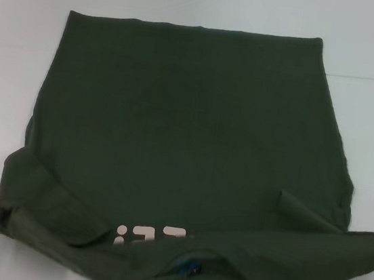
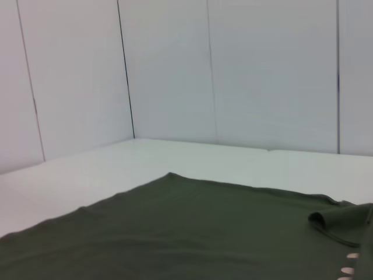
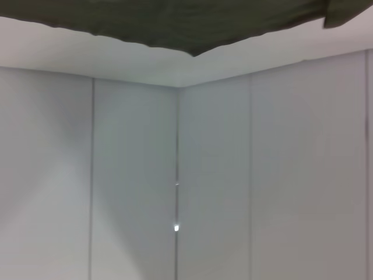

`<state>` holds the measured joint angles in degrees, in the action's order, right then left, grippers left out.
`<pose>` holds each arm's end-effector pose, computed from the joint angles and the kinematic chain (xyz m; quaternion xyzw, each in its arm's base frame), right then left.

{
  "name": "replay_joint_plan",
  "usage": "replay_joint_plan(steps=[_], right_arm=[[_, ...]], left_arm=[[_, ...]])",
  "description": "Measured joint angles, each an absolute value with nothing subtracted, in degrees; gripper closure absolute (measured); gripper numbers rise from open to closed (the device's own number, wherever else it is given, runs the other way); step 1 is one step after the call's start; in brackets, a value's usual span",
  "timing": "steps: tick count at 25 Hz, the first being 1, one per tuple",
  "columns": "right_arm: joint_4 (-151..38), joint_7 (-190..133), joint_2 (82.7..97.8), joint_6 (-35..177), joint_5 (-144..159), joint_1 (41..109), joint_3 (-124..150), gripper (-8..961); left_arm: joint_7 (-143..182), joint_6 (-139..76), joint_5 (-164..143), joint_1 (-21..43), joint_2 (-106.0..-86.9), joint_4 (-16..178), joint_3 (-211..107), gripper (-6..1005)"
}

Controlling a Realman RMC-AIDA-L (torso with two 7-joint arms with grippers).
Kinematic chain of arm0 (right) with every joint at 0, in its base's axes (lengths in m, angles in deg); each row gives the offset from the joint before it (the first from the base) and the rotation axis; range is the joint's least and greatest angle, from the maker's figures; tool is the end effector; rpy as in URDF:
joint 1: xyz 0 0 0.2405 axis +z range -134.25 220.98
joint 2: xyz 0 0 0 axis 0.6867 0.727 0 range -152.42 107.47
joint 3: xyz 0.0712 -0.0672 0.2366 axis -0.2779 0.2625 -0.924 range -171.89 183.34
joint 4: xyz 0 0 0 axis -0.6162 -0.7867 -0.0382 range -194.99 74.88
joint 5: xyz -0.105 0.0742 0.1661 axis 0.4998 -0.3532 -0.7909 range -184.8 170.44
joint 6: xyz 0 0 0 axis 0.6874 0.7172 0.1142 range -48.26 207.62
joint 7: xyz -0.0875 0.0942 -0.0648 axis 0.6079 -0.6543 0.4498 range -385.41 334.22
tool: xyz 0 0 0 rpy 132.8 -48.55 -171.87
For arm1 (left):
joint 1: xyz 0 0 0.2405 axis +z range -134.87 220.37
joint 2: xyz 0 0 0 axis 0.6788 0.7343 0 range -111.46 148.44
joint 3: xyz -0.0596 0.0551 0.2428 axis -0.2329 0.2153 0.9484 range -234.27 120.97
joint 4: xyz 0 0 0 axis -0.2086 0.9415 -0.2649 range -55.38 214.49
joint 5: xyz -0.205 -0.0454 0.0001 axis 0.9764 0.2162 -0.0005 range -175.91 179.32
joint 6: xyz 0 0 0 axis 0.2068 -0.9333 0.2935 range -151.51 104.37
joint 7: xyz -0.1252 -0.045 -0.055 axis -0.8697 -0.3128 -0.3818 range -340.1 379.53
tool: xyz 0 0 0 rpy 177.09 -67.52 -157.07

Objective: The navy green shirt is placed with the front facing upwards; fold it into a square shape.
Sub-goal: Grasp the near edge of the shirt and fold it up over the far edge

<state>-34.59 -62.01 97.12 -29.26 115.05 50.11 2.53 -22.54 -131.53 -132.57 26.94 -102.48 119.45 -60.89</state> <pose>0.3673 0.1590 0.0354 -0.8326 0.1639 0.3398 0.4055 -0.3605 0.2011 0.0461 -0.9008 -0.1346 -0.2527 0.3265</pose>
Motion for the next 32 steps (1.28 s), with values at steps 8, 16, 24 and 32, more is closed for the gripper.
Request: replay_joint_plan(steps=[8, 16, 24, 32], right_arm=[[-36.5, -64.2, 97.05, -25.7, 115.0, 51.8, -1.9, 927], [-37.1, -66.9, 97.12, -22.9, 115.0, 54.5, -3.6, 925], [-37.2, -71.0, 97.00, -15.9, 115.0, 60.6, -4.9, 926], [-37.5, -74.4, 97.05, -3.0, 115.0, 68.3, -4.4, 926]], left_arm=[[-22.5, -130.3, -131.4, 26.8, -102.17, 118.6, -62.6, 973], [-24.9, -124.8, -129.8, 24.9, -101.86, 116.1, -63.9, 973], [-27.8, -113.7, -126.0, 19.4, -102.12, 112.6, -63.7, 972], [-28.1, -97.9, -125.4, 12.1, -102.27, 109.0, -63.7, 971]])
